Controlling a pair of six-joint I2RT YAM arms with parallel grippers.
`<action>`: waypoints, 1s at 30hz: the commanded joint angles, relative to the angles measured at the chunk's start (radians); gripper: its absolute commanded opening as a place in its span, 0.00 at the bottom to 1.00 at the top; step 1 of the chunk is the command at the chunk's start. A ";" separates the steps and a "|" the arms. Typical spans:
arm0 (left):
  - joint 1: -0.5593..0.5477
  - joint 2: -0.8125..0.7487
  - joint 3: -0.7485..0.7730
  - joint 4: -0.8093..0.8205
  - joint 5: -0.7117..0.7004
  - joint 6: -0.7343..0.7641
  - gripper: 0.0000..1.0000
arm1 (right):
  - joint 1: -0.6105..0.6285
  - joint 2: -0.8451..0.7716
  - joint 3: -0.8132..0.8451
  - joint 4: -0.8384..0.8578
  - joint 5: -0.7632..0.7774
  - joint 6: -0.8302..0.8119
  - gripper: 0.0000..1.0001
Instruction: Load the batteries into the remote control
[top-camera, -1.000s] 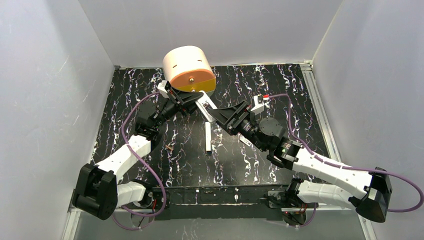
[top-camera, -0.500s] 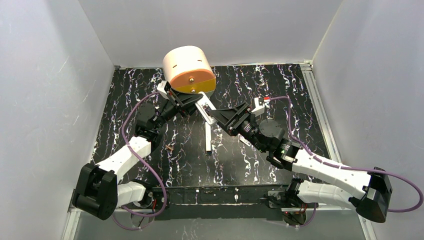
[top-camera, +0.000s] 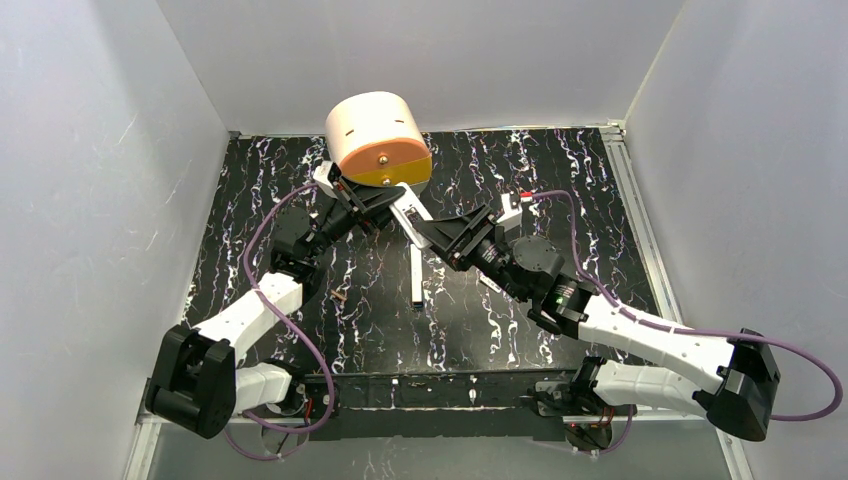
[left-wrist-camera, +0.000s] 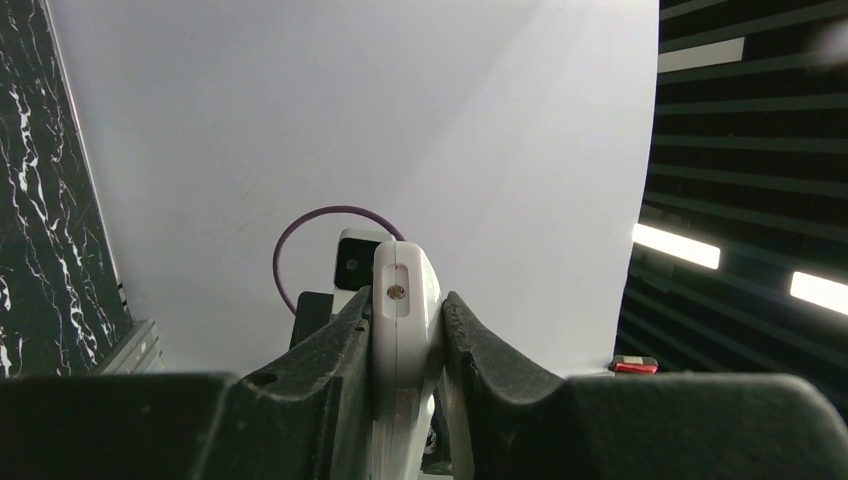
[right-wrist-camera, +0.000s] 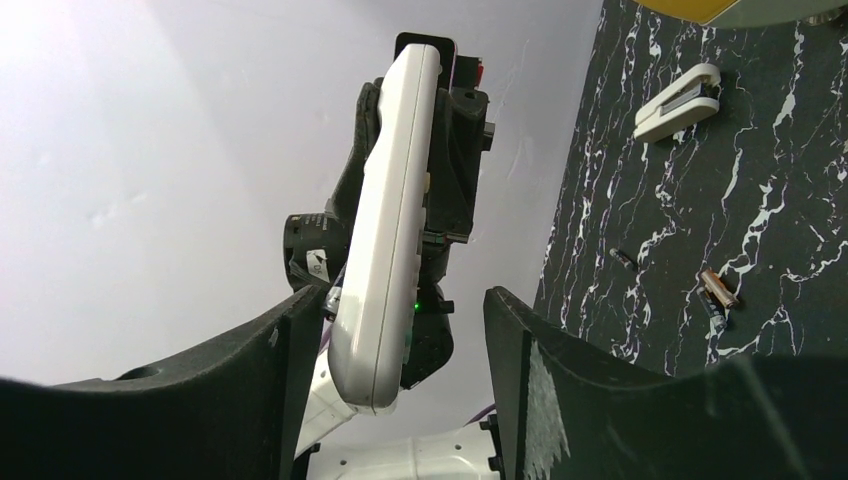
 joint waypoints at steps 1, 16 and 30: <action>-0.001 -0.013 0.004 0.075 0.009 -0.011 0.00 | -0.015 0.014 0.043 -0.020 -0.004 0.001 0.67; -0.001 -0.023 -0.004 0.081 0.016 0.006 0.00 | -0.037 0.048 0.060 -0.086 -0.038 0.037 0.53; -0.001 -0.036 -0.013 0.082 0.029 0.048 0.00 | -0.057 0.064 0.057 -0.156 -0.057 0.065 0.38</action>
